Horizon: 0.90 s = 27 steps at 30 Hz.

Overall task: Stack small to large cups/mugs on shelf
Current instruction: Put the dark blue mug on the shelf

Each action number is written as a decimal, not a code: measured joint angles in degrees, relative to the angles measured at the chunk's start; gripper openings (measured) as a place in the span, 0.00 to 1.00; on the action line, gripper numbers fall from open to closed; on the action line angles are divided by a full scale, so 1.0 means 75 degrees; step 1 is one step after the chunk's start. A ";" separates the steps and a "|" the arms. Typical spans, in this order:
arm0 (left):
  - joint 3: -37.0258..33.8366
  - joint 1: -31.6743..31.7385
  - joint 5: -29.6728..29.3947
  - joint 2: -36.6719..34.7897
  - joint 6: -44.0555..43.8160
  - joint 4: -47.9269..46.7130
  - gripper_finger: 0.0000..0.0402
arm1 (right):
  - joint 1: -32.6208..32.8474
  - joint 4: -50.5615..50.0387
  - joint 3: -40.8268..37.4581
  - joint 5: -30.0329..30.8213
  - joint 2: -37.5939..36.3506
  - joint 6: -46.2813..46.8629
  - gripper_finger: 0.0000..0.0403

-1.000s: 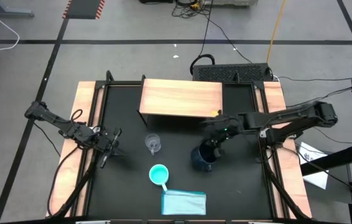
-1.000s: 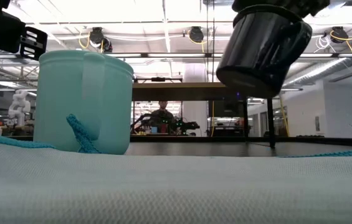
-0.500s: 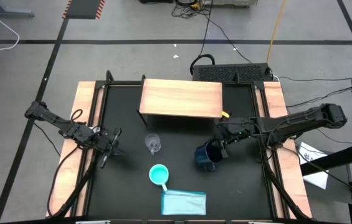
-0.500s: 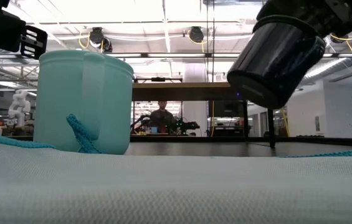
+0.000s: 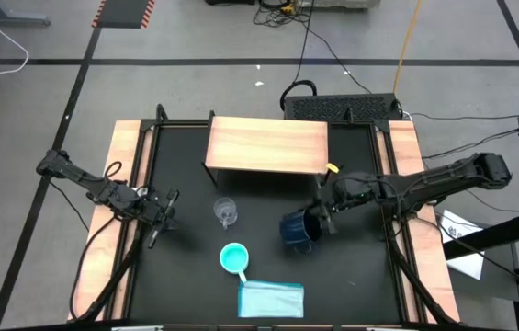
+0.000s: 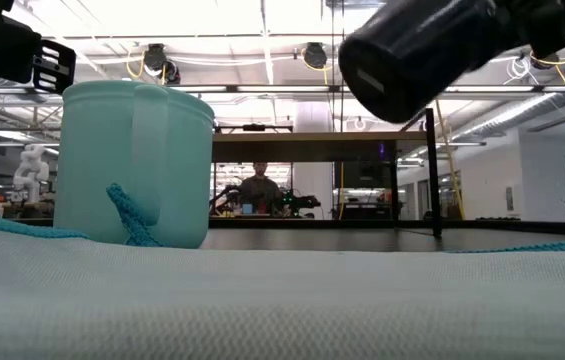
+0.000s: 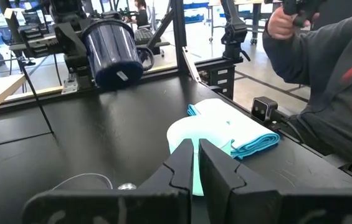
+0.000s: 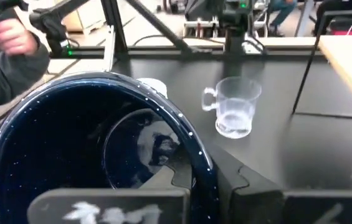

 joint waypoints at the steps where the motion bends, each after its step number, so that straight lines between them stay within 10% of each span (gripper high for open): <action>1: 0.0000 0.0000 0.0000 0.0002 0.0000 -0.0002 0.07 | -0.0036 -0.0042 0.0090 0.0009 0.0000 -0.0013 0.02; 27: 0.0002 0.0000 0.0006 0.0002 -0.0122 -0.0128 0.07 | -0.1165 -0.3462 0.4233 -0.0843 0.2132 -0.0362 0.02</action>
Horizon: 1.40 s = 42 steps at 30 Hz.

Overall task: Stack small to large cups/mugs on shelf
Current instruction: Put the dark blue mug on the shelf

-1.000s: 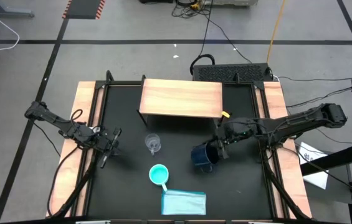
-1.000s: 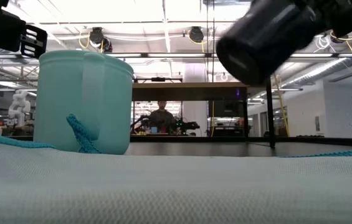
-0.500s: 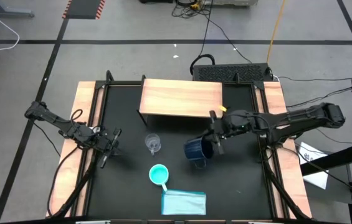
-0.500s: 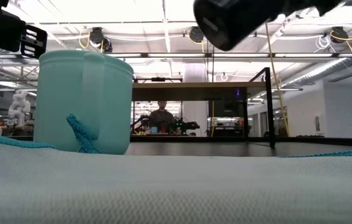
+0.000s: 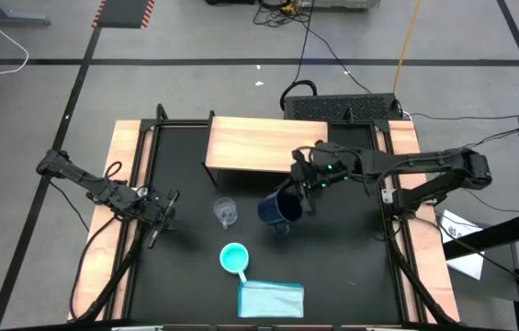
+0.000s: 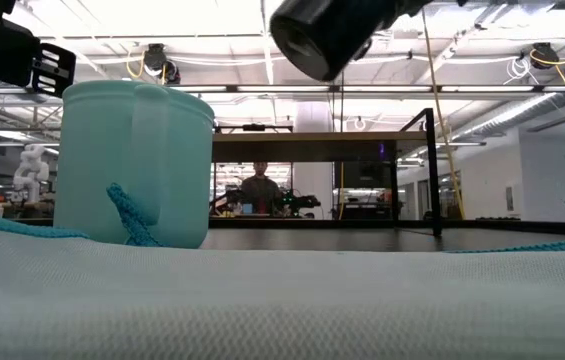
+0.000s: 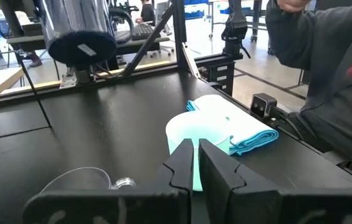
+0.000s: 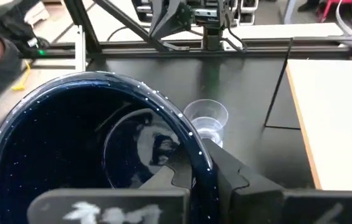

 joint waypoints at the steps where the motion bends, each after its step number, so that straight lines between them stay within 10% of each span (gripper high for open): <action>1: 0.0001 0.0000 0.0000 -0.0001 -0.0001 0.0000 0.07 | -0.0039 -0.0117 0.0145 -0.0022 0.0109 0.0029 0.02; 42: -0.0001 0.0000 0.0000 -0.0001 0.0128 -0.0504 0.07 | -0.2011 -0.5763 0.6273 0.0216 0.3793 -0.1049 0.02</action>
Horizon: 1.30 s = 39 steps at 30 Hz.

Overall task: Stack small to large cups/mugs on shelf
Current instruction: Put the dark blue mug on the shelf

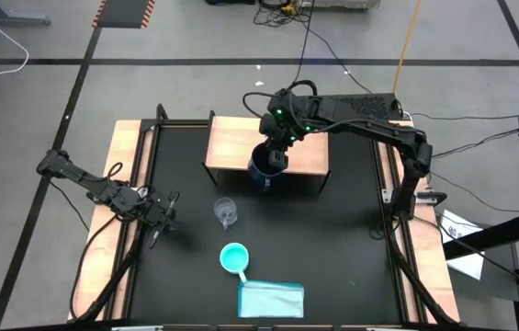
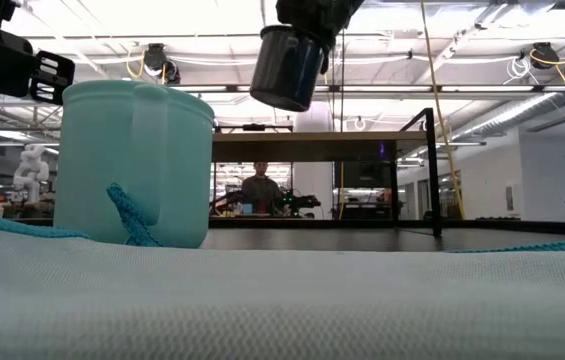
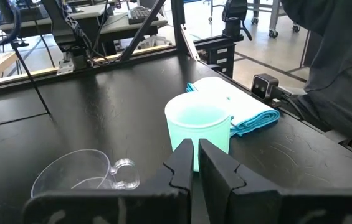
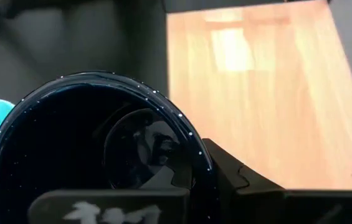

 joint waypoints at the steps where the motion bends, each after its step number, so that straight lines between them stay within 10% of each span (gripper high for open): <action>1: 0.0000 0.0000 0.0000 -0.0002 0.0001 -0.0001 0.07 | -0.0020 -0.0049 0.0019 0.0214 0.0028 -0.0060 0.02; 39: 0.0001 0.0000 -0.0003 -0.0001 0.0624 -0.0058 0.07 | -0.1313 -0.1159 0.0027 0.0833 0.0045 -0.0456 0.02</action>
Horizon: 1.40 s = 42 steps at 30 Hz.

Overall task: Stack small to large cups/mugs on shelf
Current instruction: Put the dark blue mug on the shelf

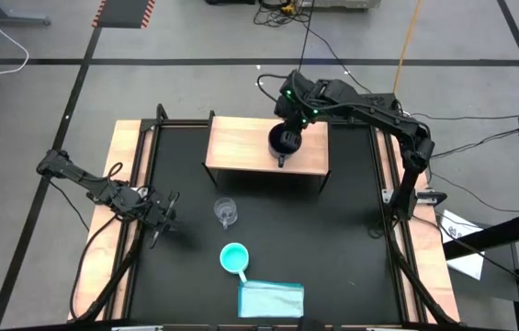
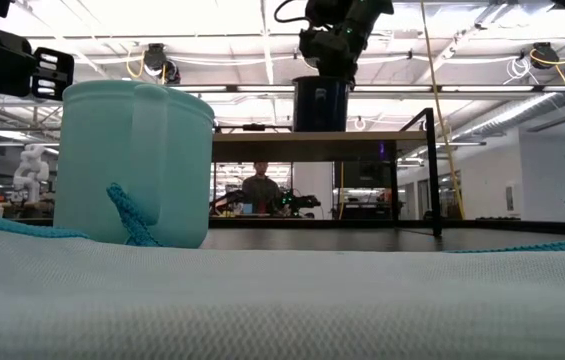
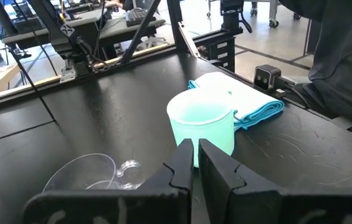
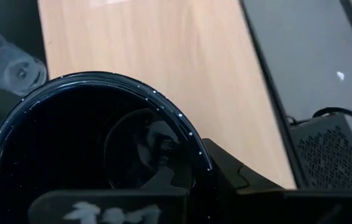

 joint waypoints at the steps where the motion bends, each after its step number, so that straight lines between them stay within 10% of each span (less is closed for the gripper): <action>1: 0.0000 0.0000 0.0000 -0.0001 0.0002 0.0000 0.07 | -0.0007 -0.0117 0.0000 -0.0008 -0.0002 -0.0001 0.02; 42: -0.0002 0.0000 0.0001 0.0000 -0.0213 0.0006 0.07 | -0.0061 -0.0163 -0.0006 -0.0399 0.0051 0.0058 0.07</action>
